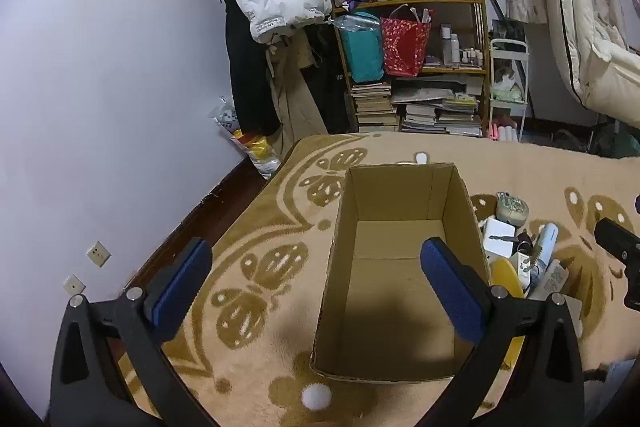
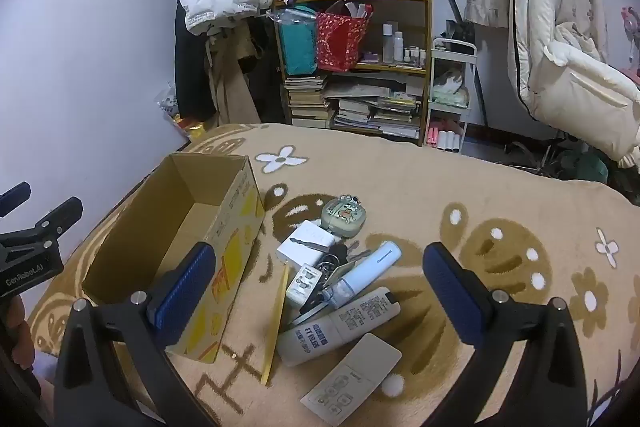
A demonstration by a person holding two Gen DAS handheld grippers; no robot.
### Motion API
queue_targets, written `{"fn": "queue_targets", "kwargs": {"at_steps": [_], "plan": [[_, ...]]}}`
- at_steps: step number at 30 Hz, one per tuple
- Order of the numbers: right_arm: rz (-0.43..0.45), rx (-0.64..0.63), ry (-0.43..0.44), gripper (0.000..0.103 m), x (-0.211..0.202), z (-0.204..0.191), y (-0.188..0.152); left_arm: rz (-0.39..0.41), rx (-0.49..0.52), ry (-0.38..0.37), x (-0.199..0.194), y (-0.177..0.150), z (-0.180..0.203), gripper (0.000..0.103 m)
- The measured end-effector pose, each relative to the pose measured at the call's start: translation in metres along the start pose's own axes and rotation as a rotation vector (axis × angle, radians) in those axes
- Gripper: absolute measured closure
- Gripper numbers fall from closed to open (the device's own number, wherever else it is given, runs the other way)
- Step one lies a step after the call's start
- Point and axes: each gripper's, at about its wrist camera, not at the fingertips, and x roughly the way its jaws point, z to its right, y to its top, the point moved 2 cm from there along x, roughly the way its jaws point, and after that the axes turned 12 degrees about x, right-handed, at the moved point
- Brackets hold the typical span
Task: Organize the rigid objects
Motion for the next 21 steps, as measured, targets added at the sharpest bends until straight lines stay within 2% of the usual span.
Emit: {"fn": "queue_targets", "kwargs": {"at_steps": [7, 21], "plan": [[0.002, 0.003, -0.001, 0.000, 0.004, 0.004, -0.001, 0.014, -0.049, -0.010, 0.001, -0.001, -0.003, 0.000], [0.031, 0.009, 0.004, 0.000, -0.005, -0.001, 0.002, 0.012, -0.031, 0.000, -0.002, 0.000, -0.007, 0.000]]}}
